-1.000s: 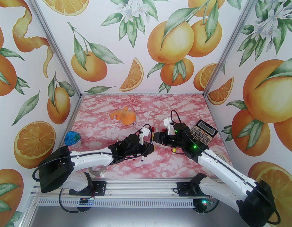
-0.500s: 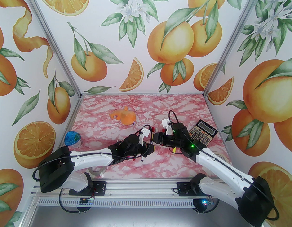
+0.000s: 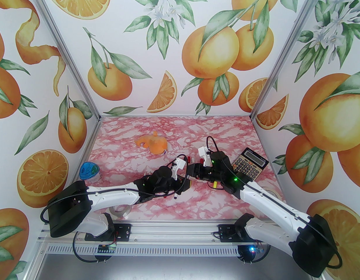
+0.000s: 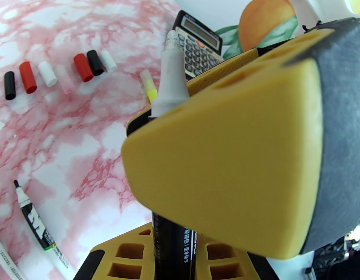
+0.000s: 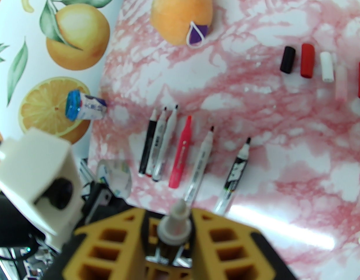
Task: Open the pen caps
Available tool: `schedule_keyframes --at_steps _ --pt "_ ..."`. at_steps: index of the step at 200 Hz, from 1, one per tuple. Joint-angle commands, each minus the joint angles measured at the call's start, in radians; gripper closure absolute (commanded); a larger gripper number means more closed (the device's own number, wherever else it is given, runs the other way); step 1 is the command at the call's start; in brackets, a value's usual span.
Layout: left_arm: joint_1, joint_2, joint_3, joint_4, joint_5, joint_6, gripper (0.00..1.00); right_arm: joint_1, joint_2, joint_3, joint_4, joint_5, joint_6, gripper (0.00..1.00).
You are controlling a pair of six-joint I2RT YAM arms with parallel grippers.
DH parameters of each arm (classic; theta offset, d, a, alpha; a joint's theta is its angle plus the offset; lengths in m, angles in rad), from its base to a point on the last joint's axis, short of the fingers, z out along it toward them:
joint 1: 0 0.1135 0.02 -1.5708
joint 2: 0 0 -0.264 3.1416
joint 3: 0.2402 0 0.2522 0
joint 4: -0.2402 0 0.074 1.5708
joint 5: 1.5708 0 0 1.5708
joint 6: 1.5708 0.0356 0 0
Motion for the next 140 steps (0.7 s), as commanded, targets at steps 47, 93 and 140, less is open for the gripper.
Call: schedule_keyframes --at_steps 47,93,140 --pt "-0.005 0.003 -0.008 0.019 -0.002 0.023 0.94 0.005 0.002 0.007 0.018 0.019 0.006 0.77" --pt "-0.005 -0.005 -0.006 0.007 -0.001 0.031 0.72 0.005 -0.007 0.014 0.016 0.039 0.013 0.8" --pt "0.01 -0.106 0.008 -0.108 0.055 0.11 0.24 0.004 -0.031 0.032 -0.028 0.132 0.004 0.82"
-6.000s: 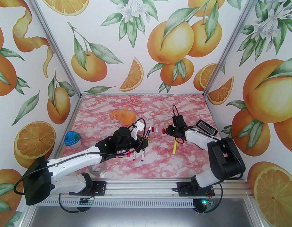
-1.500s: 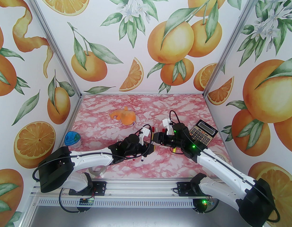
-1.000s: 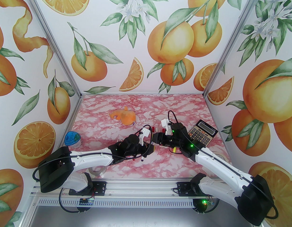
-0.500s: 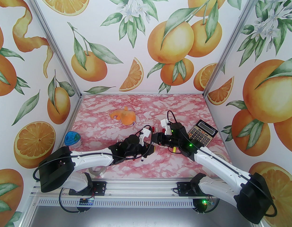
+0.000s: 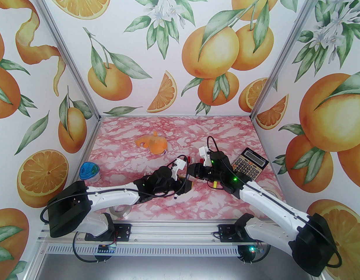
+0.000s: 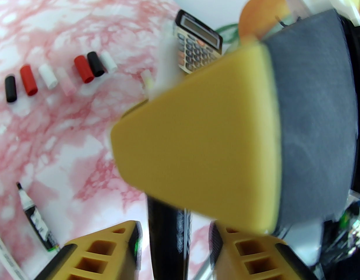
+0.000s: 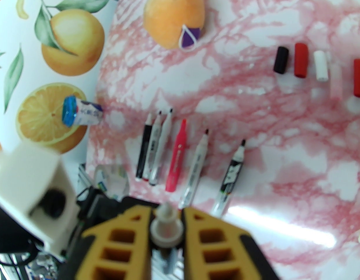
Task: Open the pen caps
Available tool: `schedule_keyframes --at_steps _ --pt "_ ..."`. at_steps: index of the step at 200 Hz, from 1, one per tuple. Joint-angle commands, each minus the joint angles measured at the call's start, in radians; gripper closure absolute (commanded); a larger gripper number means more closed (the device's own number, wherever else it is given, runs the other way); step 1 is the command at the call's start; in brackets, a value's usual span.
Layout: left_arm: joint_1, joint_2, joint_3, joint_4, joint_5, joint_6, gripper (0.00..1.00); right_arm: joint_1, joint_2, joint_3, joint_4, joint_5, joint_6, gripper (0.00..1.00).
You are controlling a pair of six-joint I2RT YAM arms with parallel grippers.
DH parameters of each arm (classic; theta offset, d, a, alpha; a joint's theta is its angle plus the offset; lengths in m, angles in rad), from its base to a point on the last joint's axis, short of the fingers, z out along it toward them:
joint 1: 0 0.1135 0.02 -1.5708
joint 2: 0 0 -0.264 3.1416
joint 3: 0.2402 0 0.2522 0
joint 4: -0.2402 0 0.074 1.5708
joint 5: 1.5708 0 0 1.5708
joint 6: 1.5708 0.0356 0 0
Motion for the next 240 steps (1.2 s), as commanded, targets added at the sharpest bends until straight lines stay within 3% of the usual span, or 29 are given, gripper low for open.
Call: schedule_keyframes --at_steps 1,26,82,169,240 --pt "0.01 -0.087 0.012 -0.075 0.049 0.06 0.23 0.004 -0.028 0.033 -0.021 0.082 -0.011 0.82" --pt "0.033 -0.153 0.05 -0.214 0.104 0.125 0.05 0.004 -0.028 0.04 -0.06 0.136 -0.021 0.83" --pt "0.068 -0.234 0.179 -0.478 0.177 0.268 0.0 0.033 0.009 0.049 -0.15 0.23 -0.062 0.83" --pt "0.084 -0.286 0.176 -0.426 0.153 0.268 0.0 0.152 0.233 0.053 -0.077 0.255 -0.041 0.83" --pt "0.086 -0.28 0.146 -0.407 0.166 0.247 0.0 0.156 0.408 0.083 0.037 0.187 -0.017 0.84"
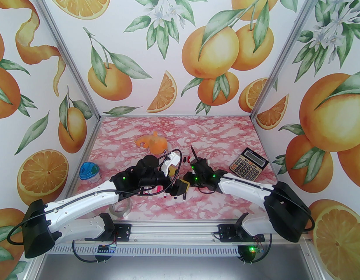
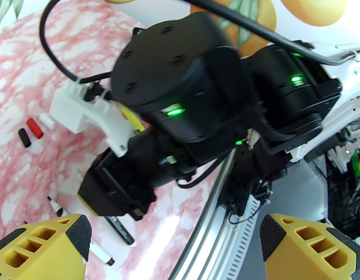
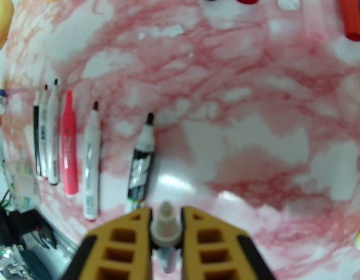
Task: Open the pen caps
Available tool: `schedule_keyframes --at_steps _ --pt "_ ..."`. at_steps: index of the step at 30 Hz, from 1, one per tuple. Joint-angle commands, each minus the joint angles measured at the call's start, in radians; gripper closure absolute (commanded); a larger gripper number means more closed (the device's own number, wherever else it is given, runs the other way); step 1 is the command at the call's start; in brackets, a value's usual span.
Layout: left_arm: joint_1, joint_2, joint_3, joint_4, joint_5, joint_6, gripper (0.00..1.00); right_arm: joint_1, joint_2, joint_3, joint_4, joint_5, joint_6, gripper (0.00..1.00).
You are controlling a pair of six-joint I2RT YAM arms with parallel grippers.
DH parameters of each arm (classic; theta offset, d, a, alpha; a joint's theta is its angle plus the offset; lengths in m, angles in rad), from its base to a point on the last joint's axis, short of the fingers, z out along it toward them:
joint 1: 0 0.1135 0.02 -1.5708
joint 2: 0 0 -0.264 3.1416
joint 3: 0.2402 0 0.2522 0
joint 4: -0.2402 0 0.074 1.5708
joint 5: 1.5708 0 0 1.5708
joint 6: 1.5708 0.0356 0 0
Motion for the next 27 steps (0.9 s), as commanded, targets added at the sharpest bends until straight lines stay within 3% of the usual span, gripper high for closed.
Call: schedule_keyframes --at_steps 1,9,27 --pt "0.006 -0.007 -0.016 0.018 0.007 -0.006 0.0 0.004 0.038 0.04 0.068 -0.029 0.014 0.84" --pt "0.007 0.025 -0.025 0.063 0.035 -0.03 0.0 0.004 0.126 0.072 0.075 -0.032 0.022 0.82" --pt "0.005 0.044 -0.03 0.072 0.057 -0.036 0.0 0.004 0.18 0.071 0.119 -0.025 0.051 0.68"
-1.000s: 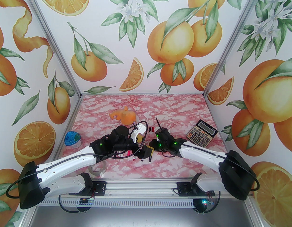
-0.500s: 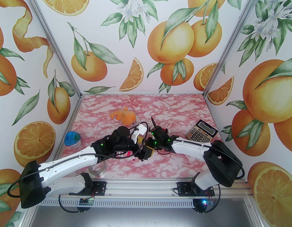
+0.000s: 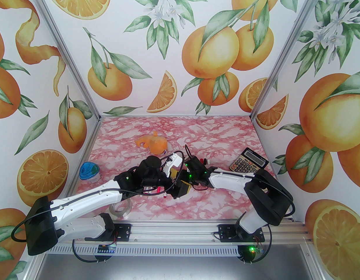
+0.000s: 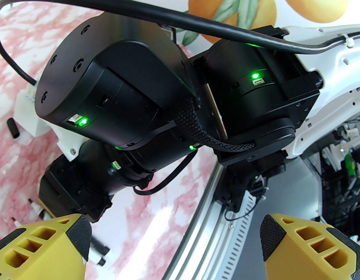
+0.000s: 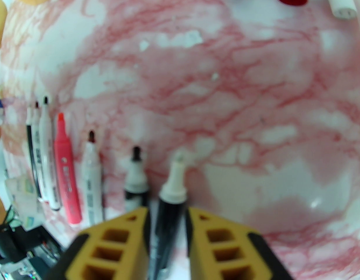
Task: Open the pen caps
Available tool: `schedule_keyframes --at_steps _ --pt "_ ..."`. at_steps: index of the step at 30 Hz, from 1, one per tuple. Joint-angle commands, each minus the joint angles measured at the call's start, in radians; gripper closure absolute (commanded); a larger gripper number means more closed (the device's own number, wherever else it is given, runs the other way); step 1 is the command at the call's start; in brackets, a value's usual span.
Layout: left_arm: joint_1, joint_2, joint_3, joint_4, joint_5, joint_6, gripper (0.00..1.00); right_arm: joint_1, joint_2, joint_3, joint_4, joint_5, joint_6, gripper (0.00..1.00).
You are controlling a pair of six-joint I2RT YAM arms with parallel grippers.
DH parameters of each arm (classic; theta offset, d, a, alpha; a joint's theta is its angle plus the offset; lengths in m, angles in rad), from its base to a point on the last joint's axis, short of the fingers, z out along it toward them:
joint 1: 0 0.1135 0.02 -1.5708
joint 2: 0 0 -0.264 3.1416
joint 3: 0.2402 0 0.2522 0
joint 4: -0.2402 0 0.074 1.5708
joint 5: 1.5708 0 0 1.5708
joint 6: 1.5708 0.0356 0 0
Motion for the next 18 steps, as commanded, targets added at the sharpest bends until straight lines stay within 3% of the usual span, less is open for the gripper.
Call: schedule_keyframes --at_steps 1,10,18 --pt "0.006 0.004 -0.012 0.038 0.016 -0.009 0.0 0.004 0.013 0.011 0.03 0.002 0.008 0.68" --pt "0.003 0.01 -0.018 0.076 0.007 -0.033 0.0 0.004 -0.066 -0.026 0.08 -0.004 -0.028 0.64" --pt "-0.039 0.046 -0.051 0.178 -0.037 -0.086 0.0 -0.053 -0.204 -0.033 -0.102 0.082 -0.106 0.63"
